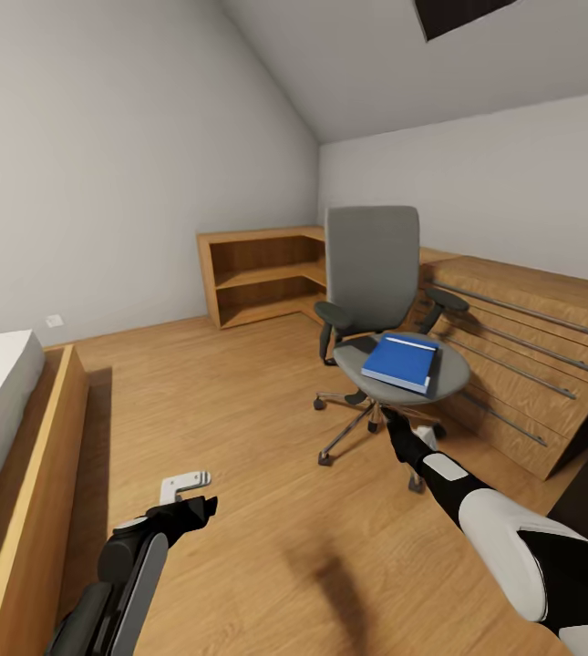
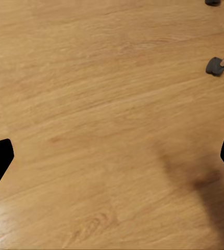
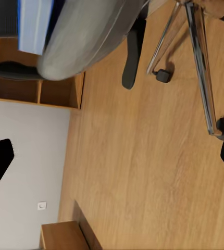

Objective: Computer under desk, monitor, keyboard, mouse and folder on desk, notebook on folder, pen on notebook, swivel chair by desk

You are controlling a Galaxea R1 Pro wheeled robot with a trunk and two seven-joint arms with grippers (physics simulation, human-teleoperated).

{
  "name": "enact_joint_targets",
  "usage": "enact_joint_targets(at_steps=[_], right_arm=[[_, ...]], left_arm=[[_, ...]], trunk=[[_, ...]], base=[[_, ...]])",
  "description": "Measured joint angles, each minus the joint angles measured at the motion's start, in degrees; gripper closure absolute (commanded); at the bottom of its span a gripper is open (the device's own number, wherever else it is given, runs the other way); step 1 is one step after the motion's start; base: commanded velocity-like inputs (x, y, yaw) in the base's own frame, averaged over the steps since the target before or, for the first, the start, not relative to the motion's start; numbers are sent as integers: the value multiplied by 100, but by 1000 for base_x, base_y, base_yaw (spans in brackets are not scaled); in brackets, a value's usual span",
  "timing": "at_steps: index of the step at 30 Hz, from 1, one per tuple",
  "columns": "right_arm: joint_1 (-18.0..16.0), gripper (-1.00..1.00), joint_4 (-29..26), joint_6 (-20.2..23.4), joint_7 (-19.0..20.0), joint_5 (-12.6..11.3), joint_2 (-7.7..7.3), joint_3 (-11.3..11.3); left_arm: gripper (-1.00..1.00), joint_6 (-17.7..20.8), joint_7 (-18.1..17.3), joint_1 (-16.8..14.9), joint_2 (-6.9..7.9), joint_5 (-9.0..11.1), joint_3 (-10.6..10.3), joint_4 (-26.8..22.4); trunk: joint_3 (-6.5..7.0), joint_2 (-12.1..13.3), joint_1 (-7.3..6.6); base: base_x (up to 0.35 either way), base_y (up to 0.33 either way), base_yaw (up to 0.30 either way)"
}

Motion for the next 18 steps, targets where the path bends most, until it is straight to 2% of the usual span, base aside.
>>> enact_joint_targets(at_steps=[7, 13, 18], right_arm=[[0, -100, -1, 0, 1, 0, 0, 0], [0, -100, -1, 0, -1, 50, -2, 0], [0, -100, 6, -120, -3, 199, 4, 1]], left_arm=[[-100, 5, 3, -2, 1, 2, 7, 0], [-100, 5, 3, 0, -1, 2, 8, 0], [-100, -1, 3, -1, -1, 6, 8, 67]], trunk=[[155, 10, -17], [288, 18, -30], [399, 24, -43]], base=[[-70, 0, 0], [-285, 0, 0], [-332, 0, 0]])
